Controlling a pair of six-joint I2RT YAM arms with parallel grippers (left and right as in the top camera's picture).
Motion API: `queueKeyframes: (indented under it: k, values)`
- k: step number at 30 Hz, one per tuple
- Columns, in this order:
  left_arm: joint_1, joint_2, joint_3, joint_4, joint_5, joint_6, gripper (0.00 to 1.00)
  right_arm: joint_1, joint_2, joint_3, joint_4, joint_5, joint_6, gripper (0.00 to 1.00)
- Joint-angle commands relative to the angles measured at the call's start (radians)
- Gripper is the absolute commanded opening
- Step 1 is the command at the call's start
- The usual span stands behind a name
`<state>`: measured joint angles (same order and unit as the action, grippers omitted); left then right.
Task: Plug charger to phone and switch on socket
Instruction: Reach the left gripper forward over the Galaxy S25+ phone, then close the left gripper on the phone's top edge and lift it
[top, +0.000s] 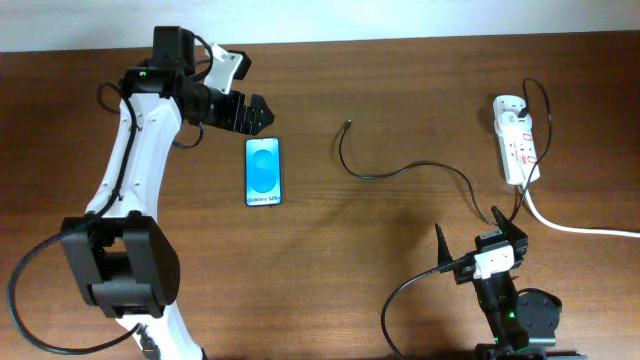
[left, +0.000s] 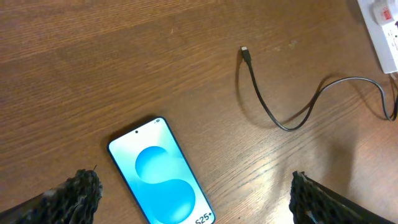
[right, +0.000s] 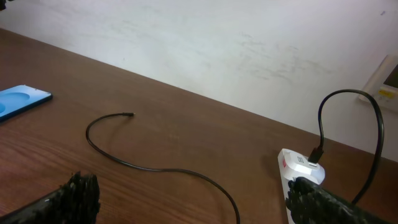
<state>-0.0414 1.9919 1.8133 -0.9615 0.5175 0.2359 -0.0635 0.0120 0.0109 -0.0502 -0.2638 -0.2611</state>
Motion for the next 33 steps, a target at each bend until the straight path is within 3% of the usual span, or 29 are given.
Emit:
queueKeyframes:
  k: [1,6,11,19,27,33]
  values:
    - [-0.005,0.013,0.024,0.021,0.008,-0.003,0.99,0.006,-0.006,-0.005,-0.005,-0.013,0.011,0.98]
    - [-0.109,0.142,0.024,0.034,-0.455,-0.361,1.0,0.006,-0.006,-0.005,-0.005,-0.013,0.011,0.98]
    - [-0.166,0.229,0.023,-0.012,-0.499,-0.558,0.96,0.006,-0.006,-0.005,-0.005,-0.013,0.011,0.98]
    - [-0.175,0.318,0.02,-0.065,-0.496,-0.559,1.0,0.006,-0.006,-0.005,-0.005,-0.013,0.011,0.99]
    - [-0.186,0.355,0.02,-0.111,-0.496,-0.425,1.0,0.006,-0.006,-0.005,-0.005,-0.013,0.011,0.99]
    - [-0.186,0.355,0.02,-0.126,-0.496,-0.429,1.0,0.006,-0.006,-0.005,-0.005,-0.013,0.011,0.98]
